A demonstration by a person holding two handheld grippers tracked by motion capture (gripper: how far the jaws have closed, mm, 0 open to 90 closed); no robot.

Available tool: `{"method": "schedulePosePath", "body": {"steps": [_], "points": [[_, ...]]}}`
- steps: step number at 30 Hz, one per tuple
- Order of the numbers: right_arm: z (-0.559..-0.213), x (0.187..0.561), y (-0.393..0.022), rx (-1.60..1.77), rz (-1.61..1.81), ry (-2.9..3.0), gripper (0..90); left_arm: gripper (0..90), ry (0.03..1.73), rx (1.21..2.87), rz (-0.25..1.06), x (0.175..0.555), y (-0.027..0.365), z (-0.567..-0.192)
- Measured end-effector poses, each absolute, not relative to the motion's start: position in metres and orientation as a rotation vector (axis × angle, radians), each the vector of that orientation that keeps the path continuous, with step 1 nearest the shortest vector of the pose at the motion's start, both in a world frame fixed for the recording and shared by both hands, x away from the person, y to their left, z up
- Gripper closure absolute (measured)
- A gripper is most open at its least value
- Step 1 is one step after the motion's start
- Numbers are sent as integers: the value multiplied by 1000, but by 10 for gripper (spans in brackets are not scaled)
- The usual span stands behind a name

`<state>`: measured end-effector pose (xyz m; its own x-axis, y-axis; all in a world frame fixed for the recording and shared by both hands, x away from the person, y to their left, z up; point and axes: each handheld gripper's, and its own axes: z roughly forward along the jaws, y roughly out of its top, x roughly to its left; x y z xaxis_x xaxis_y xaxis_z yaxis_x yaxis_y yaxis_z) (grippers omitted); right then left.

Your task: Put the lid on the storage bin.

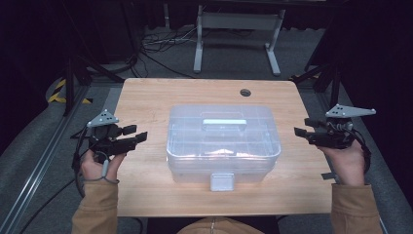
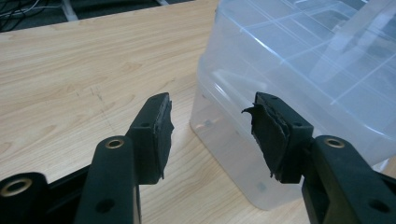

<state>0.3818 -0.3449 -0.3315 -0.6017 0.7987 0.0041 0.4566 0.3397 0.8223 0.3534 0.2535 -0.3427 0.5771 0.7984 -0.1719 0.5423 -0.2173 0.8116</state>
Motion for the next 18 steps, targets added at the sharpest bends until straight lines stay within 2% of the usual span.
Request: {"method": "schedulePosePath", "body": {"steps": [18], "points": [[-371,406,-375,1150,1176,2159,333,462,1131,1820,454,363,273,-367]]}}
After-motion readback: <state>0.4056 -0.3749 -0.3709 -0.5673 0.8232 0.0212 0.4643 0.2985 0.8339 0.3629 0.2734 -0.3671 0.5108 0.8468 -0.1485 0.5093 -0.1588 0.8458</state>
